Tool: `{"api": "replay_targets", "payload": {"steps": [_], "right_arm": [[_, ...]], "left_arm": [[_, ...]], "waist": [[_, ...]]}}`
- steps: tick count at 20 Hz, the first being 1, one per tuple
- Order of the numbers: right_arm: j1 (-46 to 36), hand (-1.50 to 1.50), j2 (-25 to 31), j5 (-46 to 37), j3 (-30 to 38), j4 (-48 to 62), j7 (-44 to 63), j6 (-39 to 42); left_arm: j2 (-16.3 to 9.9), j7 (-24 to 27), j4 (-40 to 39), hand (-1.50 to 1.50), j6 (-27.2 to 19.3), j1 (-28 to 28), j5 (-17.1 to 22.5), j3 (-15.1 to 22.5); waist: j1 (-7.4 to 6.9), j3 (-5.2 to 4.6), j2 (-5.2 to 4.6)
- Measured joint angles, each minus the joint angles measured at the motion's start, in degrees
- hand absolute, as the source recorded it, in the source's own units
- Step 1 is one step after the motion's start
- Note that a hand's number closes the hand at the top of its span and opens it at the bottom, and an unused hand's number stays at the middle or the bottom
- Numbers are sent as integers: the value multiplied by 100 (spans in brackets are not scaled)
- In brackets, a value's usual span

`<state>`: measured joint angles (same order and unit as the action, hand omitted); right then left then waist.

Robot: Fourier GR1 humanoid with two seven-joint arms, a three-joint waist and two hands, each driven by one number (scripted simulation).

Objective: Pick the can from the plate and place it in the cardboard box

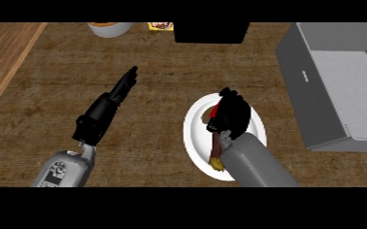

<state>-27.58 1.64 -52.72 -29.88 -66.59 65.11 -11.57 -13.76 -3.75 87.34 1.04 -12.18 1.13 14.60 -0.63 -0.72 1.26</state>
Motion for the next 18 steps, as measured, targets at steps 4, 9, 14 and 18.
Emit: {"api": "replay_targets", "payload": {"steps": [4, 9, 14, 18], "right_arm": [[-212, 150, -18, -164, 40, 311, -68, -37], [386, 150, 699, -106, -265, -359, -1269, 30], [1072, 150, 2020, 146, -755, -1166, -3272, 24], [1709, 150, 3371, 431, -558, -1926, -4604, -367]], "left_arm": [[-8, -9, 52, 0, 51, 28, -7, -65], [11, -17, 1, 0, 38, 54, -9, -160], [-28, -39, -17, 0, -11, 68, -2, -266], [-21, 10, -58, 0, -50, 145, -23, -304]], "waist": [[-7, 4, -2], [118, 26, 26], [294, 51, 15], [395, 65, -23]]}}
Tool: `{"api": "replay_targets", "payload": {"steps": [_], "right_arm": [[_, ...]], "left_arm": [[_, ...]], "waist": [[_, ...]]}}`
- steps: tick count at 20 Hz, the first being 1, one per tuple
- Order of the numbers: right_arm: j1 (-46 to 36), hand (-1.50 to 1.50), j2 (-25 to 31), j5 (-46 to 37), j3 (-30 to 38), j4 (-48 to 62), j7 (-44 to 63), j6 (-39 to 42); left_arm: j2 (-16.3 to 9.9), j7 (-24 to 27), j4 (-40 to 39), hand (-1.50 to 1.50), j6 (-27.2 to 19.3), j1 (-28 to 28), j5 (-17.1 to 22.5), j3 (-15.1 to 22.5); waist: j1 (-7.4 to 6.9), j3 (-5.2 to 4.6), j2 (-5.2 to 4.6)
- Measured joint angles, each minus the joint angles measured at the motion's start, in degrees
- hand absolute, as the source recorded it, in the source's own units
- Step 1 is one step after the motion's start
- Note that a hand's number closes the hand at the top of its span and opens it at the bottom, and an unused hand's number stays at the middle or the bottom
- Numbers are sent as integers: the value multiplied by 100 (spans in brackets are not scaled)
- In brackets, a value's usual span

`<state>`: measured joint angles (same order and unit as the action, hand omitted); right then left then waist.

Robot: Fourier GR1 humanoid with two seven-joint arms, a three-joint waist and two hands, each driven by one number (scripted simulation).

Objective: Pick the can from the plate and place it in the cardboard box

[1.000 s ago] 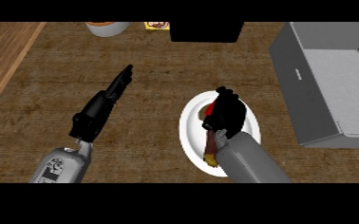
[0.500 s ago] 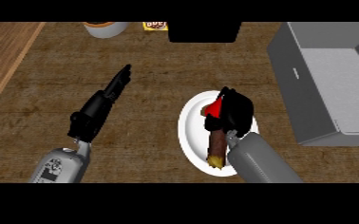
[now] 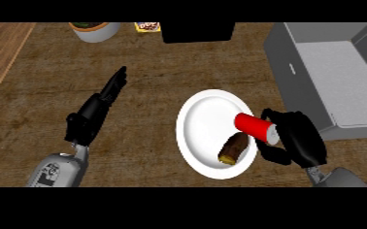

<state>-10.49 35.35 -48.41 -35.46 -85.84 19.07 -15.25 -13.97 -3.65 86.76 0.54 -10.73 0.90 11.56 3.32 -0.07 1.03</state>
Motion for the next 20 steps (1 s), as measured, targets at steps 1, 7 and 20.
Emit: {"api": "replay_targets", "payload": {"steps": [1, 7, 20], "right_arm": [[170, 150, 312, 128, 133, -187, -294, -130], [1416, 150, 1905, 1296, 1061, -1588, -1626, -584], [3588, 150, 2993, 4357, 4200, -3365, -2851, -467]], "left_arm": [[-24, 49, 2, 0, 20, 42, -5, -8], [34, -9, 107, 0, -31, 124, -43, 5], [-9, -13, 220, 0, 74, 225, -39, -98]], "waist": [[-2, 2, -9], [48, 4, -21], [75, 2, -21]]}}
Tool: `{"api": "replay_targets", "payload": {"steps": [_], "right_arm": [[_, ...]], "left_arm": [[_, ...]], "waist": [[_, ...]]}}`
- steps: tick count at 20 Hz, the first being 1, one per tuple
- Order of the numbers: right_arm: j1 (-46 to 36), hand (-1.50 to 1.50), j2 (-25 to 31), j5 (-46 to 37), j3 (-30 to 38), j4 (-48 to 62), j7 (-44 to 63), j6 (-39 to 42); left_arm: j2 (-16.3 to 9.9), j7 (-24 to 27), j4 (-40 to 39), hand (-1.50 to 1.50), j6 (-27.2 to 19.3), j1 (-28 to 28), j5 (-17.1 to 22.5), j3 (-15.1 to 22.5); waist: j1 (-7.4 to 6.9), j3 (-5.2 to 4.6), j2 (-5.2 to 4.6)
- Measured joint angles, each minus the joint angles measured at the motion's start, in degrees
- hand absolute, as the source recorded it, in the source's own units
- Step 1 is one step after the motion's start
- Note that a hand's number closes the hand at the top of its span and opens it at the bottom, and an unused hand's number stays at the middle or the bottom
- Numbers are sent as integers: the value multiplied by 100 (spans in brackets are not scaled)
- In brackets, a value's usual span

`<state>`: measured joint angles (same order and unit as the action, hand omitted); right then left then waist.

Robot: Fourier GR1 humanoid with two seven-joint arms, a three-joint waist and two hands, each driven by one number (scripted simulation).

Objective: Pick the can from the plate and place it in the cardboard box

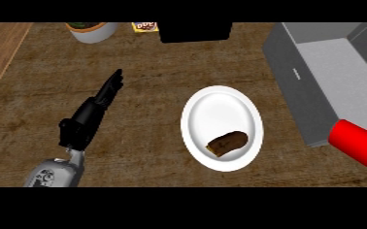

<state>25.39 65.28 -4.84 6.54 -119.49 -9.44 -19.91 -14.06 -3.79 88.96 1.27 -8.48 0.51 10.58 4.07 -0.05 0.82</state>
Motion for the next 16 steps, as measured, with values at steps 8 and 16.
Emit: {"api": "replay_targets", "payload": {"steps": [8, 16], "right_arm": [[125, 150, -186, 954, 1908, 317, 139, 1137], [-1137, 150, -211, 993, 1824, 1346, 417, 1832]], "left_arm": [[122, -38, -56, 0, 136, -159, -98, 48], [321, -25, -236, 0, 247, -402, -243, 32]], "waist": [[-233, 1, -48], [-428, 3, -89]]}}
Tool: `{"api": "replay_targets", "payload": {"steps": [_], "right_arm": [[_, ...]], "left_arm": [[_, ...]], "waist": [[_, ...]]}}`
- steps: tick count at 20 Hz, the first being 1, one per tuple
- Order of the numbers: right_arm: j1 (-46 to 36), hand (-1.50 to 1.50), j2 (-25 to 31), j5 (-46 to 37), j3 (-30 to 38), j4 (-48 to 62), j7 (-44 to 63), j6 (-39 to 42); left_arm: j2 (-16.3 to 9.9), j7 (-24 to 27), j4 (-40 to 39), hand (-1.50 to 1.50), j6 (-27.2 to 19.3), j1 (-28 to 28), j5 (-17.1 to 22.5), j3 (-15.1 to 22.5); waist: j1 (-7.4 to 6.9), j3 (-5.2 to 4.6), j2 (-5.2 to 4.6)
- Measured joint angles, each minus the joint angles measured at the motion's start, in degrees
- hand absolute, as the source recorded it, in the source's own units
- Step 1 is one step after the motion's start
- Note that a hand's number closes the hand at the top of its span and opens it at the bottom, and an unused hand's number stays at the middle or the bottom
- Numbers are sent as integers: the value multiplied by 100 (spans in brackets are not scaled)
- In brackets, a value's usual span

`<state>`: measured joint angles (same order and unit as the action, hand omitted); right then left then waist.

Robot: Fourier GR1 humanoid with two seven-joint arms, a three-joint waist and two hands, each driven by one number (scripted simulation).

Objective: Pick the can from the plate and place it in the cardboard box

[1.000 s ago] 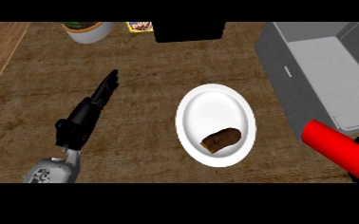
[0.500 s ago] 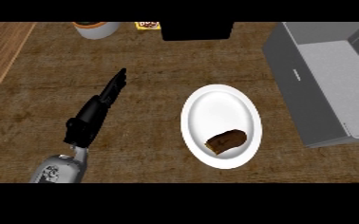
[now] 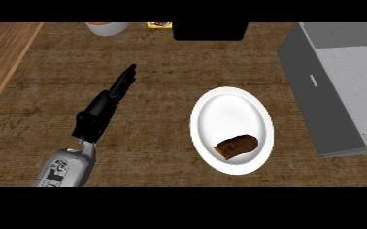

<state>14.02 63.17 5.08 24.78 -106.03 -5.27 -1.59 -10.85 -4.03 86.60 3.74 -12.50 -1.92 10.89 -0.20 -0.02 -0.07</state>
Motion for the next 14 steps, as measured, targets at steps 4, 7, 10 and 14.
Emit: {"api": "replay_targets", "payload": {"steps": [4, 7, 10, 14], "right_arm": [[-910, 150, -15, -155, -471, 539, 304, 85], [-1605, 150, -71, -461, -861, 1116, 359, 66], [-2227, 150, -193, -895, -1264, 1715, 344, -5], [-2914, 150, -382, -1481, -1714, 2572, 55, -15]], "left_arm": [[28, -36, 125, 0, 97, 61, -6, -20], [110, -109, 162, 0, 104, 26, -75, 22], [83, -59, 114, 0, 185, 30, -68, -60], [151, -45, 40, 0, 196, -6, -115, -86]], "waist": [[-63, 2, -10], [-93, 0, -16], [-116, 1, -22], [-127, 0, -28]]}}
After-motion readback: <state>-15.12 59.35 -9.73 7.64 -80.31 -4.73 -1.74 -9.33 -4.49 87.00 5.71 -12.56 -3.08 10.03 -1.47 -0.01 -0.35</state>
